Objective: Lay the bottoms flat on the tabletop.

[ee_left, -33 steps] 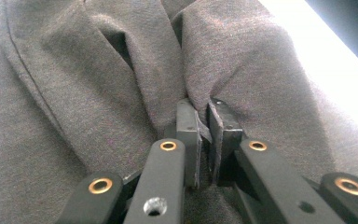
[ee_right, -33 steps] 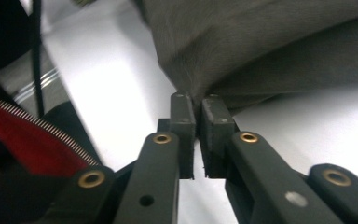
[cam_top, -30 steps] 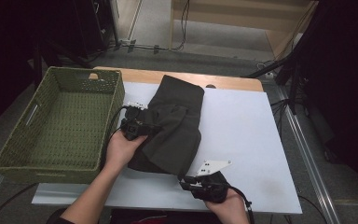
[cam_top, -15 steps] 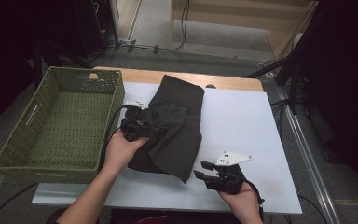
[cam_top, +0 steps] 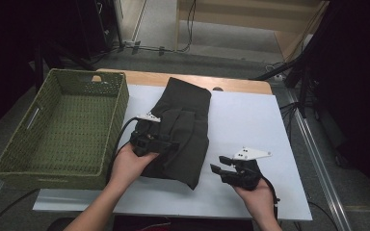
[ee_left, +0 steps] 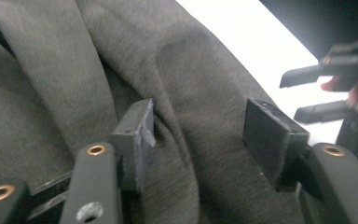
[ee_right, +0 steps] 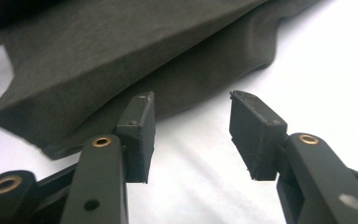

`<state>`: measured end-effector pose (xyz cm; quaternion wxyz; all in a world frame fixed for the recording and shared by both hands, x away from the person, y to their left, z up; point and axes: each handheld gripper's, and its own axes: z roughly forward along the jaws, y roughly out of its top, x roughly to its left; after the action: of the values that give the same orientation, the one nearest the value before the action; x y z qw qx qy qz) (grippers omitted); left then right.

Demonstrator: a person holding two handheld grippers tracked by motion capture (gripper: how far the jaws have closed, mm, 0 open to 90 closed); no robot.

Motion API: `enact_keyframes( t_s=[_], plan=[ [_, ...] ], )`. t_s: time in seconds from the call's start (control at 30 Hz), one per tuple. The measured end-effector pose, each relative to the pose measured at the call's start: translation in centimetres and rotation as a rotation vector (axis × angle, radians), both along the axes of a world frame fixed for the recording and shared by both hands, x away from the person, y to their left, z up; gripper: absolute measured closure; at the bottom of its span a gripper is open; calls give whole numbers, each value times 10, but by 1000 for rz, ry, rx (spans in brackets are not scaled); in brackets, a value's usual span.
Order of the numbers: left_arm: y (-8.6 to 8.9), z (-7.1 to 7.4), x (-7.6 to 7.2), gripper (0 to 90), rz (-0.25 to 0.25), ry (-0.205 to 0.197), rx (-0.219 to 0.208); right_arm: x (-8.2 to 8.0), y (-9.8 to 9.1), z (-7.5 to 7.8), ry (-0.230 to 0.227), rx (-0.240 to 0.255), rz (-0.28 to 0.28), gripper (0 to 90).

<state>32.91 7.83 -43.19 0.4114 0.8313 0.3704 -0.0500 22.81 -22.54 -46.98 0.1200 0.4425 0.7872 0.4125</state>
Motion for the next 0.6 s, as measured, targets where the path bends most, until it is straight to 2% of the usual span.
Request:
enact_keyframes(
  t_s=[0.1,0.13,0.2,0.33,0.47,0.6],
  plan=[
    [-4,-6,-4,499,-14,3,21,4,-4,1,-6,-3,-19,483],
    [-6,-7,-5,514,-20,16,22,5,-5,1,-5,-1,-25,482],
    [-10,-11,-8,594,-49,35,12,7,-6,2,-10,0,-37,483],
    [-19,-17,-13,707,-85,36,25,12,-6,5,-14,11,-52,488],
    [-30,-27,-15,784,-102,39,36,17,-5,9,-27,13,-69,497],
    [-39,-33,-18,809,-133,44,58,25,-2,14,-43,22,-82,524]
  ],
)
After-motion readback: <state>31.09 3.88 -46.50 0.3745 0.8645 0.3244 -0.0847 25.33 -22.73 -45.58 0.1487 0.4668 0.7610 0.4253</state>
